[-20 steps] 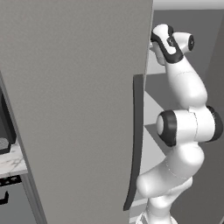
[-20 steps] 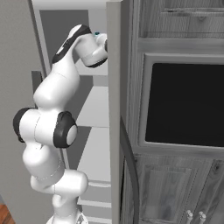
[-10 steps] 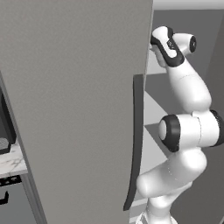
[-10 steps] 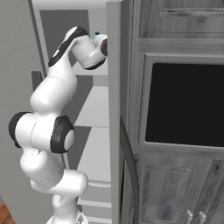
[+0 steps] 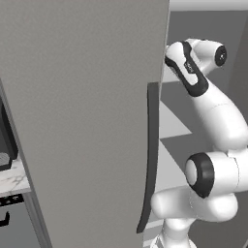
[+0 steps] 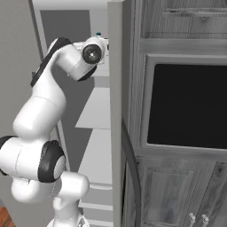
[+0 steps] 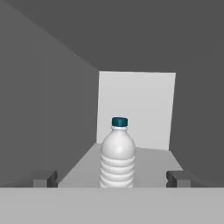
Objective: Take the bottled waters from the counter and place them in the freezer to freeze. Close the freezer door after placing the bottles.
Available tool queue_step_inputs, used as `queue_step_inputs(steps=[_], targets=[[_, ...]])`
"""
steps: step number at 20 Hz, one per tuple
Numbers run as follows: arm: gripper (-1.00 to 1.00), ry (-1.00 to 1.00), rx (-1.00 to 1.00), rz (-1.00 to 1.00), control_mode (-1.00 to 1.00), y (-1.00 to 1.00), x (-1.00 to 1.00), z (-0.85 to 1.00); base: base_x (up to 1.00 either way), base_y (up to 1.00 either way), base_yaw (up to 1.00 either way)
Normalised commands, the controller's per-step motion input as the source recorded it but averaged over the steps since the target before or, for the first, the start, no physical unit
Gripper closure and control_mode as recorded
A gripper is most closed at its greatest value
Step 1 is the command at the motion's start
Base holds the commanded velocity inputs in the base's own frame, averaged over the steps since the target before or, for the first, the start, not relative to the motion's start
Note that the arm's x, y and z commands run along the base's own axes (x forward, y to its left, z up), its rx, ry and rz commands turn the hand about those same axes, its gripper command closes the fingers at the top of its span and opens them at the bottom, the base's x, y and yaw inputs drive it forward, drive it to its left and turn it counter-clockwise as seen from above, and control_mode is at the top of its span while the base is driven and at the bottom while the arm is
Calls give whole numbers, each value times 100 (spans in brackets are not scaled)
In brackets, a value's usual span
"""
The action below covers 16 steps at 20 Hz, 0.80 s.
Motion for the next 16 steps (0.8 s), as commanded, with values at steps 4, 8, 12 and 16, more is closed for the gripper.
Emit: queue_step_inputs(steps=[4,8,12,16], targets=[[-100,-2,0,-17,-100,0,-93,33,0,0,0],[-100,0,0,-15,-100,0,-83,57,0,0,0],[-100,8,0,-18,-100,0,-79,60,0,0,0],[-100,15,6,-17,-100,0,-66,20,0,0,0]])
